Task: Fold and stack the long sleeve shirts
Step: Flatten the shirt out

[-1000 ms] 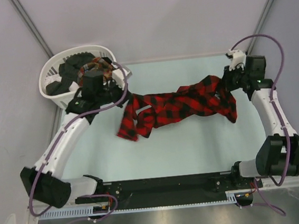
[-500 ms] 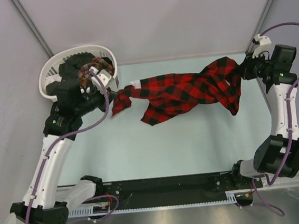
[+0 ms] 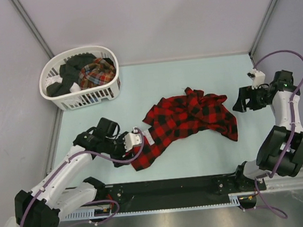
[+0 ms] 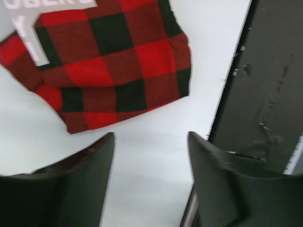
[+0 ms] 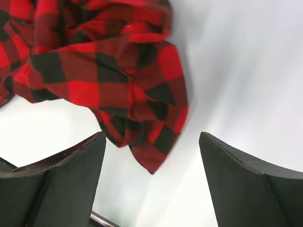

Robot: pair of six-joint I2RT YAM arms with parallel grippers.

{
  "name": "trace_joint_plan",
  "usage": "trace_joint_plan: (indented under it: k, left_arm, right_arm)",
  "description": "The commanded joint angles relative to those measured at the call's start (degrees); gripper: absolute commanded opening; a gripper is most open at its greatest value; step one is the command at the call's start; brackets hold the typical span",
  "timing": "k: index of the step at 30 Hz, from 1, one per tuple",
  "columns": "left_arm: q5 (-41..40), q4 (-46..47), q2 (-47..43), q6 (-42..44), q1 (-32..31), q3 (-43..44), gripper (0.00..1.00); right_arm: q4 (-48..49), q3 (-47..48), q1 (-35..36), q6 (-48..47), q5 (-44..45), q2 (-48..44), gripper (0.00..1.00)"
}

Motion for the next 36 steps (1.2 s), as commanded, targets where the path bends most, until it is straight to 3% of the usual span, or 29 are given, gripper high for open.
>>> trace_joint_plan:
  k: [1,7,11,16,17,19,20,21,22,23,25,29,33,35,36]
  left_arm:
    - [-3.01,7.03,2.01,-3.18,2.39,3.81,0.76]
    - [-3.27,17.76,17.12,-13.12,6.71,7.67,0.87]
    - [-6.44,22.24,24.51,-14.1,6.71,9.0,0.89]
    - [-8.64,24.97,34.69,-15.94,6.88,11.19,0.89]
    - [-8.38,24.63,35.76,-16.11,6.88,11.46,0.85]
    - [-6.54,23.14,37.34,-15.59,7.41,11.9,0.72]
    - [-4.44,21.74,37.7,-15.07,7.76,12.08,0.52]
    - [-3.55,21.29,37.36,-14.8,8.2,11.99,0.41]
    - [-2.93,20.76,36.74,-14.71,9.42,11.99,0.32]
    - [-1.97,19.8,35.43,-14.45,10.21,11.99,0.16]
    - [-1.78,18.83,33.84,-14.1,12.58,12.43,0.01]
    - [-0.73,16.11,28.75,-12.61,16.02,12.78,0.0]
    - [-1.69,13.91,25.32,-10.67,18.3,14.18,0.0]
    - [-1.52,12.85,24.26,-10.14,19.27,15.76,0.0]
    - [-1.26,12.58,23.04,-9.97,20.15,16.38,0.0]
  right_arm:
    - [0.6,4.03,8.66,0.71,-1.69,-1.8,0.85]
    - [12.55,0.43,29.31,8.56,9.02,-0.85,0.86]
    - [17.12,0.16,36.53,10.14,18.93,4.41,0.87]
    - [18.53,1.48,39.44,10.58,25.29,11.2,0.82]
    - [18.8,1.65,39.44,10.49,27.38,12.51,0.78]
    - [18.8,2.0,38.92,10.32,29.15,13.22,0.53]
    - [18.1,2.53,37.87,10.23,30.29,13.31,0.4]
    - [17.66,2.88,37.16,10.14,30.56,12.97,0.12]
    - [17.22,3.23,36.29,9.71,30.57,12.61,0.03]
    - [16.0,3.93,34.36,9.44,29.96,12.18,0.0]
    - [14.85,4.81,32.33,8.3,29.43,10.25,0.0]
    - [9.67,8.33,27.41,6.98,22.68,5.68,0.0]
    - [5.44,13.77,18.64,6.01,13.09,3.03,0.22]
    - [3.77,15.27,16.51,5.49,11.32,3.29,0.17]
    - [3.51,16.15,14.33,5.05,11.32,3.73,0.08]
